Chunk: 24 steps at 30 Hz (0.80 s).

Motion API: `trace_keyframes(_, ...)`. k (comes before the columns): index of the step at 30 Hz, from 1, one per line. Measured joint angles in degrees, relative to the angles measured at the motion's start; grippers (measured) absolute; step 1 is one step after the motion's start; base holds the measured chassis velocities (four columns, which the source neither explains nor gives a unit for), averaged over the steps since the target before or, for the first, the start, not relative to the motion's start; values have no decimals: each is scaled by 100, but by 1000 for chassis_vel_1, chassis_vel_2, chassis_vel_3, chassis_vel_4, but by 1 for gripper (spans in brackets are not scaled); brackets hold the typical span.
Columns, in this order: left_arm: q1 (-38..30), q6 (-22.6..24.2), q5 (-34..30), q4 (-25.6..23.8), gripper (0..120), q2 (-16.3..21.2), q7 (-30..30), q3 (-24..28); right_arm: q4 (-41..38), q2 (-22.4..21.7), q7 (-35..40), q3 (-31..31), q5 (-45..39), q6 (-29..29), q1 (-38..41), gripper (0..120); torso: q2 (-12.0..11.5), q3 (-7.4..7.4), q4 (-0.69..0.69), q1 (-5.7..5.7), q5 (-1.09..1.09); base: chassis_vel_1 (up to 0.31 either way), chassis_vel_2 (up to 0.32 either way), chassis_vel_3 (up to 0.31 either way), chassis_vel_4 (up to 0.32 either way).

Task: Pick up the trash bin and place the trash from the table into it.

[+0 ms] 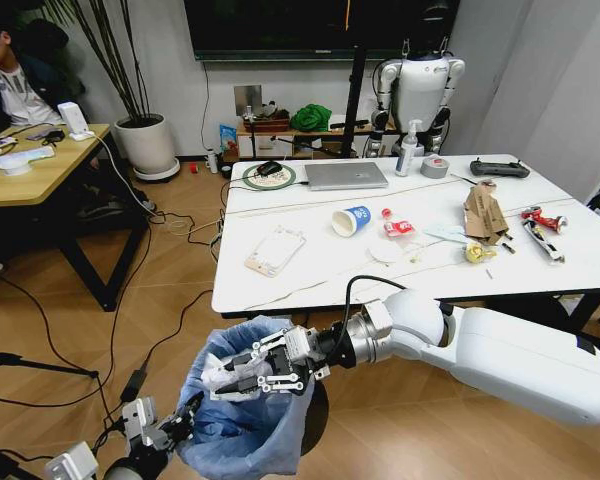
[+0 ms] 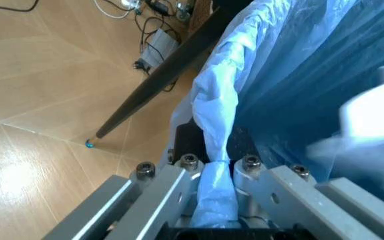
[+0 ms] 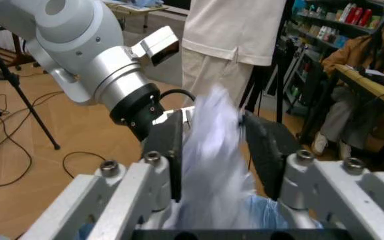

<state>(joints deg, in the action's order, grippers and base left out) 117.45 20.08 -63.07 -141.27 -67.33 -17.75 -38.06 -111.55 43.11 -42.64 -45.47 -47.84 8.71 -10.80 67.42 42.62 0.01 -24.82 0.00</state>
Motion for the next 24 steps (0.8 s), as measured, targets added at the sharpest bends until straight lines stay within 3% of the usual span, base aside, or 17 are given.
trace_keyframes(9, -24, 2, -2, 22, 0, -6, 3, 21, 26, 20, 69, 21, -35, -2, 16, 67, 0, 0, 0, 0, 0, 0, 0, 0, 0)
trace_keyframes(15, 127, 20, 235, 59, 0, -18, 45, 57, 314, 57, 380, 508, -408, -78, 22, 88, 0, 0, 0, 0, 0, 0, 0, 0, 0)
trace_keyframes(18, 132, 19, 239, 38, 0, 0, 87, -15, 448, 5, 1212, 818, -681, -86, 76, 98, 0, 0, 0, 0, 0, 0, 0, 0, 0)
trace_keyframes(21, 90, 12, 223, 14, 0, 4, 92, -56, 463, 2, 1751, 967, -765, -122, 67, 100, 0, 0, 0, 0, 0, 0, 0, 0, 0)
trace_keyframes(24, 49, 3, 197, 4, 0, 19, 95, -102, 486, 176, 3263, 1283, -1039, -241, -70, 100, 0, 0, -1, 0, 0, 0, 0, 0, 0)
